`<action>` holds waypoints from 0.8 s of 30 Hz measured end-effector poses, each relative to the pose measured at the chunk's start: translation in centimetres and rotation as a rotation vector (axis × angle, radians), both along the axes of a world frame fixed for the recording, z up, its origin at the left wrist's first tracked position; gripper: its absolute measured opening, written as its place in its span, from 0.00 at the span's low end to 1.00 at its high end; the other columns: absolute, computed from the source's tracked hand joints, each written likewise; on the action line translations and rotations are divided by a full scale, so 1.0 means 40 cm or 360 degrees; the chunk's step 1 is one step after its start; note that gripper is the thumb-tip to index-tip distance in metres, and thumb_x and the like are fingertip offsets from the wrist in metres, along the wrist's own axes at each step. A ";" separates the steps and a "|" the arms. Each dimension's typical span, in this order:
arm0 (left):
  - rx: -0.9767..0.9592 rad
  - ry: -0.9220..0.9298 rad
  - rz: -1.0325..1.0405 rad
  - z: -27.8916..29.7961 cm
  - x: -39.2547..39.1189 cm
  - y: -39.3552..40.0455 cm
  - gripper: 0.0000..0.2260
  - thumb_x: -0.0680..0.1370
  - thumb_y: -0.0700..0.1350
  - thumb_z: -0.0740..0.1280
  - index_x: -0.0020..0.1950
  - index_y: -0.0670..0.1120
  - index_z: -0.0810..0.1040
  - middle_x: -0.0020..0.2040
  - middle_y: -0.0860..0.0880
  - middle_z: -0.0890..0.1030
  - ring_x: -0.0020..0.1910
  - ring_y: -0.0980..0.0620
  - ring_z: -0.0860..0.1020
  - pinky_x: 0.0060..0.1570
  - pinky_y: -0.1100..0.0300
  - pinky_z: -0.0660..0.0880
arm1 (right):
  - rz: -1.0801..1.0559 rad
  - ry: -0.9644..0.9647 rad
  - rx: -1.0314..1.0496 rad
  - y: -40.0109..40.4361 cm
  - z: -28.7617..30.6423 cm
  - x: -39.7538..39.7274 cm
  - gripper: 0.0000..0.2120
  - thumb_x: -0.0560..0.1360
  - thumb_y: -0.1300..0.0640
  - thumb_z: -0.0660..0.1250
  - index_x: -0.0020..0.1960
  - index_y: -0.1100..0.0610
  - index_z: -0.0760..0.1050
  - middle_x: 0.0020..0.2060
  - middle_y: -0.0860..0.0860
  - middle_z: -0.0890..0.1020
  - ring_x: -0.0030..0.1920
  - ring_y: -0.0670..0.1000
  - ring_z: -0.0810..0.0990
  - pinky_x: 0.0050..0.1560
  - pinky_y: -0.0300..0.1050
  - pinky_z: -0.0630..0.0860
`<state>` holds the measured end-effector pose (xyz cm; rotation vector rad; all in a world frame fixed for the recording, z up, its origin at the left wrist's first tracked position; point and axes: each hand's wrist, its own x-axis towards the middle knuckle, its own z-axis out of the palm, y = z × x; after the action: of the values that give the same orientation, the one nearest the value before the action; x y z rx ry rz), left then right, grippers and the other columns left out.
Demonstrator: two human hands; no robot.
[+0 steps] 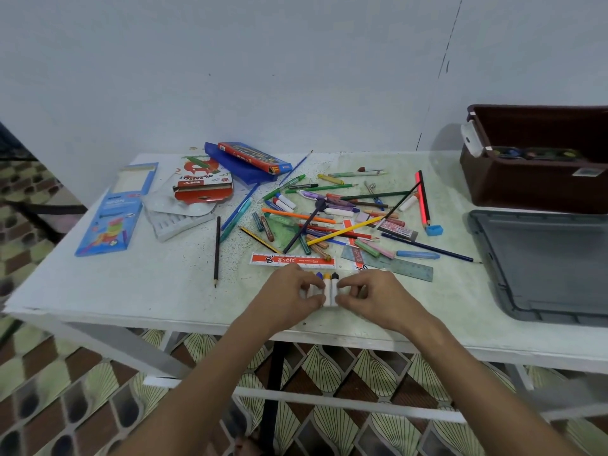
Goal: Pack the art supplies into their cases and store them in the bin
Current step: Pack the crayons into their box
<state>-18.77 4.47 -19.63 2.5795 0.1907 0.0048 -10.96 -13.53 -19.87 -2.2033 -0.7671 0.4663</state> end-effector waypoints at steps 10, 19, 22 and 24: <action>-0.0070 -0.0046 -0.0031 0.002 0.003 0.011 0.10 0.76 0.52 0.69 0.56 0.53 0.82 0.43 0.51 0.72 0.40 0.57 0.71 0.38 0.63 0.65 | -0.0005 0.0033 -0.0128 0.015 0.014 0.012 0.14 0.70 0.53 0.75 0.54 0.55 0.82 0.37 0.53 0.81 0.36 0.48 0.77 0.42 0.45 0.76; -0.0217 -0.0135 0.0566 0.083 0.131 0.232 0.15 0.73 0.53 0.72 0.57 0.50 0.79 0.47 0.53 0.80 0.44 0.56 0.78 0.46 0.59 0.74 | 0.0000 -0.0030 0.0218 0.171 0.113 0.177 0.15 0.69 0.52 0.76 0.53 0.55 0.82 0.41 0.45 0.82 0.35 0.37 0.76 0.35 0.28 0.69; -0.0110 -0.0155 0.0610 0.095 0.192 0.297 0.19 0.72 0.55 0.72 0.60 0.50 0.78 0.49 0.52 0.79 0.49 0.53 0.78 0.48 0.59 0.72 | 0.0022 -0.0078 0.0215 0.265 0.114 0.256 0.15 0.69 0.54 0.77 0.53 0.57 0.81 0.41 0.47 0.82 0.39 0.43 0.78 0.40 0.32 0.74; -0.0088 -0.0114 0.0614 0.097 0.229 0.323 0.21 0.72 0.56 0.72 0.62 0.50 0.78 0.50 0.51 0.78 0.49 0.52 0.77 0.47 0.59 0.72 | 0.0052 -0.0119 0.0162 0.322 0.104 0.303 0.17 0.68 0.54 0.77 0.54 0.59 0.81 0.43 0.49 0.83 0.40 0.44 0.79 0.44 0.38 0.77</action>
<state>-9.63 17.38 -15.75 2.4434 0.6473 0.2296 1.16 -0.67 -15.70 -2.1259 -0.8494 0.3546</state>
